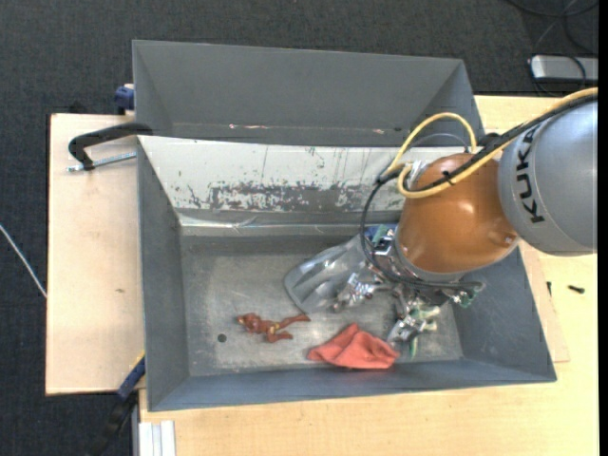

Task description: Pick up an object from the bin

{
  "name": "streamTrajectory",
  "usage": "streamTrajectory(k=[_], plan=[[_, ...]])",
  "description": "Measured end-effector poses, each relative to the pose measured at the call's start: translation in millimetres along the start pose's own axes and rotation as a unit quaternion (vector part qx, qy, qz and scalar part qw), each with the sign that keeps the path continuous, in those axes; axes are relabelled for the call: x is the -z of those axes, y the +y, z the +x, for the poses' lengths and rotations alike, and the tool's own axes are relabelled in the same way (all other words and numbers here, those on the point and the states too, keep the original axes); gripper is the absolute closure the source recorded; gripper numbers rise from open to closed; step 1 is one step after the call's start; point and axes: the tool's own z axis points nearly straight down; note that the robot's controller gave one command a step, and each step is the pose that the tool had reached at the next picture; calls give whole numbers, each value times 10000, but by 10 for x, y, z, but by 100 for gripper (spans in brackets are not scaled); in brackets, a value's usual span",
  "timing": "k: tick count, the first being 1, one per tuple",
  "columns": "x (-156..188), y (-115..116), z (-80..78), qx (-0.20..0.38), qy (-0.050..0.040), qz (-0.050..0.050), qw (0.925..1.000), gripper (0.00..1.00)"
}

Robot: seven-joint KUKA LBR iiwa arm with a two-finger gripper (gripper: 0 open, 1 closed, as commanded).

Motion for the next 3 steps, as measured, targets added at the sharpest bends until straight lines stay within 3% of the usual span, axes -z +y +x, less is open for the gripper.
streamTrajectory(k=[1,2,3], plan=[[140,132,-197,88,-9,-18,10000,0],[320,195,-278,1597,-31,9,9872,0],[140,312,-436,1956,-23,12,9807,0]])
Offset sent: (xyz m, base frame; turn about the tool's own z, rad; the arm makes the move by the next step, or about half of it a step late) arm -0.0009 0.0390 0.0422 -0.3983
